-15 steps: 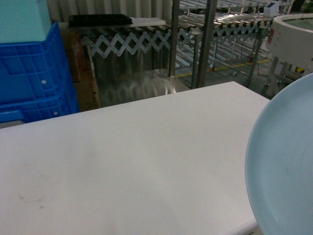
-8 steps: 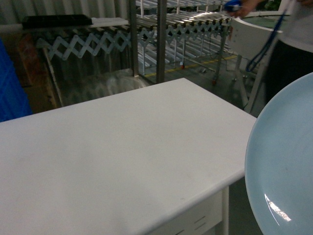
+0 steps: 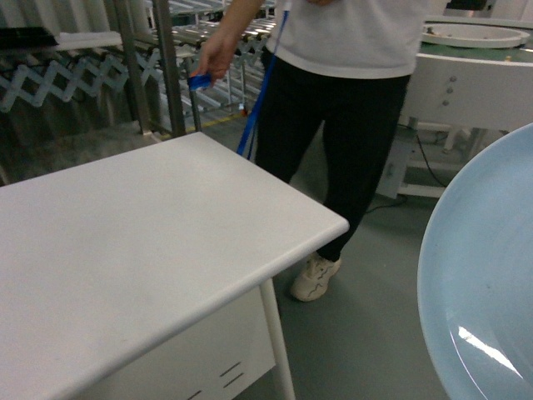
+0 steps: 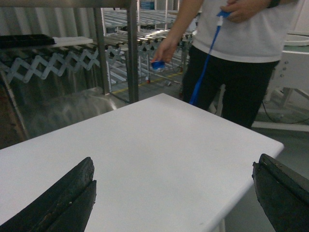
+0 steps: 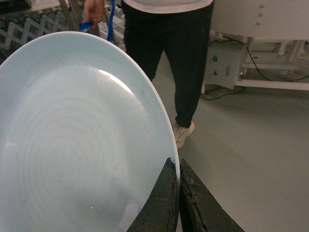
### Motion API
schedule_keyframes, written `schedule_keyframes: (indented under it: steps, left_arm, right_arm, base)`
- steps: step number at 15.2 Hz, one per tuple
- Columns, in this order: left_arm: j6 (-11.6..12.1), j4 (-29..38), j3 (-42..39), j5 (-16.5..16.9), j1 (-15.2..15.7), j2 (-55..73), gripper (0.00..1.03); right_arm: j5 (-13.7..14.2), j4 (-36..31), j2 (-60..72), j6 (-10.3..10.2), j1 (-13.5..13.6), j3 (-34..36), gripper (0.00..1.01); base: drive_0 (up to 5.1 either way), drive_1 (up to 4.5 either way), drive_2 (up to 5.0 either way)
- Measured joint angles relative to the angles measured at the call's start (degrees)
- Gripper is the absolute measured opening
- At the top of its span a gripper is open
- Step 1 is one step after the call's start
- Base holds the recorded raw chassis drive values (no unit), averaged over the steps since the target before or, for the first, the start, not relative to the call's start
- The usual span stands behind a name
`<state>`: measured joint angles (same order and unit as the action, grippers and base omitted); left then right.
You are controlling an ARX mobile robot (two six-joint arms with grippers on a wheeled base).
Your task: Place blue tray on left shelf second layer neatly
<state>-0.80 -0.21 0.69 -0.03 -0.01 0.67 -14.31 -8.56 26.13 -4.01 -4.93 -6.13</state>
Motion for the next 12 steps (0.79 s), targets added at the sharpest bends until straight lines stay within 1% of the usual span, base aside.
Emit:
schedule_keyframes:
  steps: [12]
  left_arm:
    - [0.04,-0.07,0.00,-0.02,0.00,0.00,0.98]
  right_arm:
    - [0.00,0.02,0.00,0.02,0.00,0.00,0.02]
  base:
    - [2.9,-3.65,-3.7]
